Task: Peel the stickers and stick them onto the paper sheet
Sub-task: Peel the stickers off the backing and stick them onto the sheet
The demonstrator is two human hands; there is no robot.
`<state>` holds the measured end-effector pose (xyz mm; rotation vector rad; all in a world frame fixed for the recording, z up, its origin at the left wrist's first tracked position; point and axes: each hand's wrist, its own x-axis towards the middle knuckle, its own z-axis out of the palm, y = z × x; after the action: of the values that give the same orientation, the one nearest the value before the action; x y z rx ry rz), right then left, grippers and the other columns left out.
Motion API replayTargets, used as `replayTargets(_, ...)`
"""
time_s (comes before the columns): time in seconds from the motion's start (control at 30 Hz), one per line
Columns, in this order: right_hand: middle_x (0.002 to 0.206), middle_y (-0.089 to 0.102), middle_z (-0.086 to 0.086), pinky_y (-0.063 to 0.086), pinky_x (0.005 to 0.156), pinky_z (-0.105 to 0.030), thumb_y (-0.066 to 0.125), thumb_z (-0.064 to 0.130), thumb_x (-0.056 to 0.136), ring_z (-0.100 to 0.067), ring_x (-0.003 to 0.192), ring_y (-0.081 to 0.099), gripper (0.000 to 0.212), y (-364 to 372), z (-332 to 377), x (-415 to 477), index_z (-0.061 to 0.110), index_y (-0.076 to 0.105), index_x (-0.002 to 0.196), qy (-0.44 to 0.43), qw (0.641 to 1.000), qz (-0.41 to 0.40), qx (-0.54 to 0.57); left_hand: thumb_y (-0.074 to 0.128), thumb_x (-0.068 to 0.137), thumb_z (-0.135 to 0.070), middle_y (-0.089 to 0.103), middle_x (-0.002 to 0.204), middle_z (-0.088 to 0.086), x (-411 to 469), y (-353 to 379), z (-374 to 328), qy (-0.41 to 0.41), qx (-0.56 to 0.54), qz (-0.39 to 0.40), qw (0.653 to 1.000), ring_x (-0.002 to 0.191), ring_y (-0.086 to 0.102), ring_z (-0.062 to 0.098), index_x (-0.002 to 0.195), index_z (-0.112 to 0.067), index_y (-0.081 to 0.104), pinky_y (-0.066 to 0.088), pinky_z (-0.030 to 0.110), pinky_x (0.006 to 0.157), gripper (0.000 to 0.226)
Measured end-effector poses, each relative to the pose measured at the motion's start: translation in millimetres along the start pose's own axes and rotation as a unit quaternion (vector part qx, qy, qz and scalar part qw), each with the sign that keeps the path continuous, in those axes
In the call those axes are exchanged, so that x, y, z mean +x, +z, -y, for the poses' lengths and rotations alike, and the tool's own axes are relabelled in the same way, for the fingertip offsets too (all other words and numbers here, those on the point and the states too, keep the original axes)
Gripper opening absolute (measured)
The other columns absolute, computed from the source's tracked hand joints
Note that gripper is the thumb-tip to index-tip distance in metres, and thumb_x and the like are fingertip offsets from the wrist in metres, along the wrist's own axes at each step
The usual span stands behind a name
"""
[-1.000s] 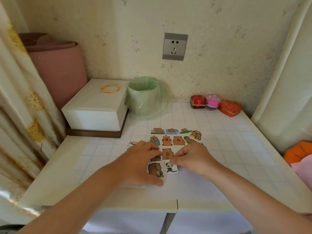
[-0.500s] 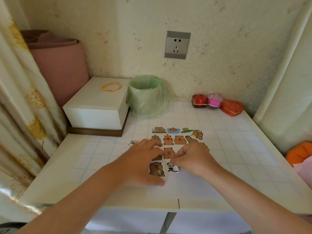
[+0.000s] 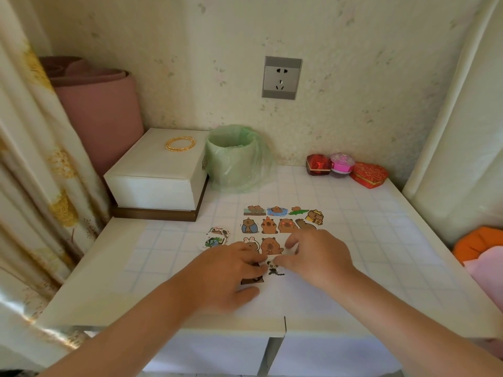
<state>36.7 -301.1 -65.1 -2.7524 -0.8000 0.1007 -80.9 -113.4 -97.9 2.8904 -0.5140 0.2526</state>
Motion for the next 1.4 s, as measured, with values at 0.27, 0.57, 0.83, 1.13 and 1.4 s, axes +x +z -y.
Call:
replayTargets(0.27, 0.107, 0.067, 0.018, 0.05, 0.054, -0.031, 0.055, 0.025, 0.088, -0.016, 0.086, 0.064, 0.023, 19.8, -22.7, -19.2, 0.032, 0.076, 0.094, -0.27, 0.957, -0.084, -0.059, 0.046, 0.094, -0.046, 0.055, 0.142, -0.005, -7.5, 4.2, -2.8, 0.005, 0.028, 0.002, 1.0, 0.127, 0.053, 0.02, 0.13, -0.039, 0.06, 0.055, 0.039, 0.09, 0.039)
replayTargets(0.57, 0.126, 0.066, 0.02, 0.052, 0.076, -0.034, 0.044, 0.033, 0.095, -0.014, 0.086, 0.053, 0.036, 24.4, -42.9, -32.5, 0.029, 0.071, 0.118, -0.323, 0.938, -0.098, -0.074, 0.048, 0.096, -0.042, 0.058, 0.14, -0.005, -16.1, 5.9, -11.5, -0.015, 0.013, -0.036, 0.999, 0.134, 0.049, 0.016, 0.128, -0.031, 0.066, 0.044, 0.031, 0.108, 0.039)
replayTargets(0.83, 0.139, 0.059, 0.013, 0.052, 0.08, -0.032, 0.044, 0.036, 0.095, -0.014, 0.103, 0.054, 0.042, 24.7, -51.8, -39.7, 0.034, 0.061, 0.133, -0.336, 0.936, -0.075, -0.077, 0.046, 0.101, -0.04, 0.062, 0.135, -0.002, -17.3, 5.2, -10.6, 0.032, 0.076, -0.041, 0.996, 0.131, 0.053, 0.019, 0.128, -0.031, 0.065, 0.045, 0.031, 0.108, 0.035)
replayTargets(1.13, 0.136, 0.061, 0.015, 0.054, 0.079, -0.034, 0.048, 0.037, 0.095, -0.015, 0.102, 0.055, 0.035, 24.4, -52.5, -35.4, 0.035, 0.068, 0.124, -0.349, 0.933, -0.072, -0.059, 0.057, 0.095, -0.036, 0.061, 0.134, -0.017, -18.1, 0.6, -18.2, -0.097, -0.139, -0.068, 0.983, 0.133, 0.042, -0.007, 0.117, -0.035, 0.073, 0.035, 0.018, 0.113, 0.027)
replayTargets(1.4, 0.124, 0.061, 0.009, 0.05, 0.084, -0.034, 0.046, 0.031, 0.085, -0.016, 0.104, 0.052, 0.035, 28.8, -38.8, -36.6, 0.025, 0.065, 0.113, -0.325, 0.941, -0.075, -0.047, 0.031, 0.103, -0.047, 0.025, 0.16, -0.012, -10.5, 15.7, -25.5, -0.061, -0.025, -0.023, 0.998, 0.149, 0.015, 0.004, 0.153, -0.027, 0.034, 0.013, 0.027, 0.122, 0.054)
